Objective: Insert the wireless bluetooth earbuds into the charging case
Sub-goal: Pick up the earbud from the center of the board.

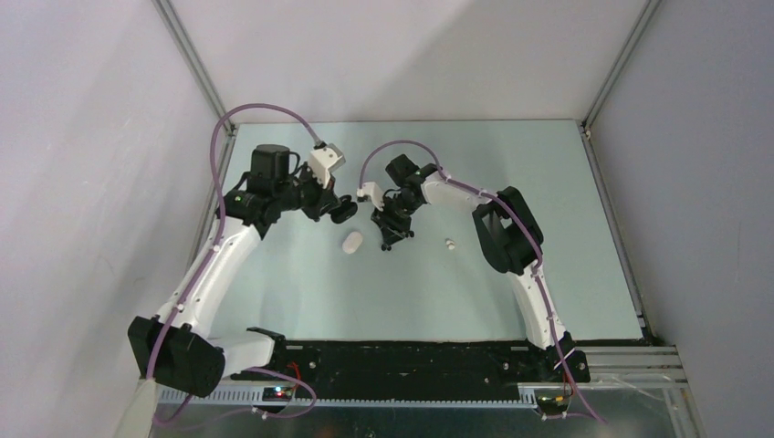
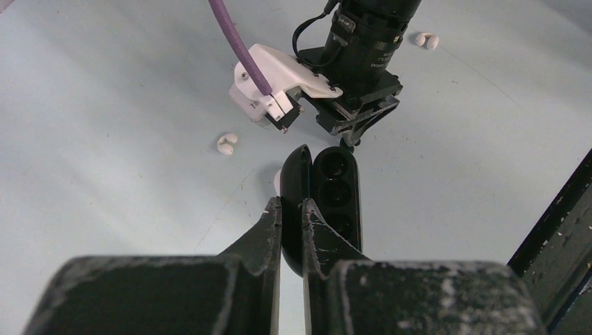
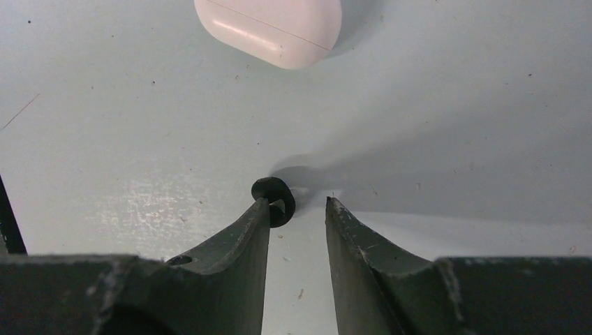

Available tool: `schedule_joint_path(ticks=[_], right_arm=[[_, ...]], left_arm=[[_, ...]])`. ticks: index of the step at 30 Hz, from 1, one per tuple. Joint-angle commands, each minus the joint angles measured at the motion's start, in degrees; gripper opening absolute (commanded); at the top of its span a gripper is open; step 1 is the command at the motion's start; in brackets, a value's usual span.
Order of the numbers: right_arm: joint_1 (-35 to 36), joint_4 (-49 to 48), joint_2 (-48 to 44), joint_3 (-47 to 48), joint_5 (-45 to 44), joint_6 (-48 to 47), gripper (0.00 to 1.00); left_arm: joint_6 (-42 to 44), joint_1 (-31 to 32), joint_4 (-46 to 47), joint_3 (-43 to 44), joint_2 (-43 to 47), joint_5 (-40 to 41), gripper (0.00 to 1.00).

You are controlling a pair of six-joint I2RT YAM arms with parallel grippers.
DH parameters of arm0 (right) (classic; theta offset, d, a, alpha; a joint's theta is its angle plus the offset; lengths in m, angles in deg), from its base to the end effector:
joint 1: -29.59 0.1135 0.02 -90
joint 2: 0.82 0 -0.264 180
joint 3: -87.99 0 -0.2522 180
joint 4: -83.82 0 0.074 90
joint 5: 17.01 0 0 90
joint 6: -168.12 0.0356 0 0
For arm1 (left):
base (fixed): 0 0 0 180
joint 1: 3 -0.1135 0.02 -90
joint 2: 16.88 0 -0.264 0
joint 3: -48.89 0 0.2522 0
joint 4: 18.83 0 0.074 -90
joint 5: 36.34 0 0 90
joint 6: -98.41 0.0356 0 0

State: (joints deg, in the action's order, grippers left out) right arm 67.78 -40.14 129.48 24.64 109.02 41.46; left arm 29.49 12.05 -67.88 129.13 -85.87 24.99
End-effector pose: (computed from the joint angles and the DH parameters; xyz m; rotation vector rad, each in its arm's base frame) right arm 0.3576 0.3080 0.1589 -1.7455 2.0252 0.8743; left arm 0.2426 -0.0829 0.3447 0.9284 1.9730 -0.4964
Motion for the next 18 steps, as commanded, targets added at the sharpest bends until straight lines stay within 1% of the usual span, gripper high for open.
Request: schedule_joint_path(ticks=[1, 5, 7, 12, 15, 17, 18], right_arm=[[0.83, 0.77, -0.04, 0.67, 0.68, -0.62, 0.39], [1.06, 0.79, 0.05, 0.75, 0.52, -0.44, 0.39], [1.15, 1.05, 0.07, 0.84, 0.85, -0.57, 0.37], [1.13, 1.66, -0.31, 0.9, 1.44, -1.32, 0.23], [1.06, 2.13, -0.8, 0.87, 1.64, -1.69, 0.18], [1.03, 2.42, -1.23, 0.84, 2.02, -2.18, 0.12], [0.97, 2.53, -1.66, 0.82, 2.24, -2.31, 0.07]], left_arm=[[-0.87, 0.12, 1.62, -0.86, 2.15, -0.69, 0.0], [-0.81, 0.07, 1.76, -1.27, 2.57, -0.52, 0.0], [-0.86, 0.07, 1.82, -1.48, 2.77, -0.49, 0.0], [-0.87, 0.08, 1.95, -1.87, 3.07, -0.55, 0.0], [-0.93, 0.07, 2.0, -1.74, 2.88, -0.6, 0.0], [-0.88, 0.07, 2.09, -1.56, 2.71, -0.6, 0.0], [-0.92, 0.07, 2.08, -1.43, 2.54, -0.62, 0.0]])
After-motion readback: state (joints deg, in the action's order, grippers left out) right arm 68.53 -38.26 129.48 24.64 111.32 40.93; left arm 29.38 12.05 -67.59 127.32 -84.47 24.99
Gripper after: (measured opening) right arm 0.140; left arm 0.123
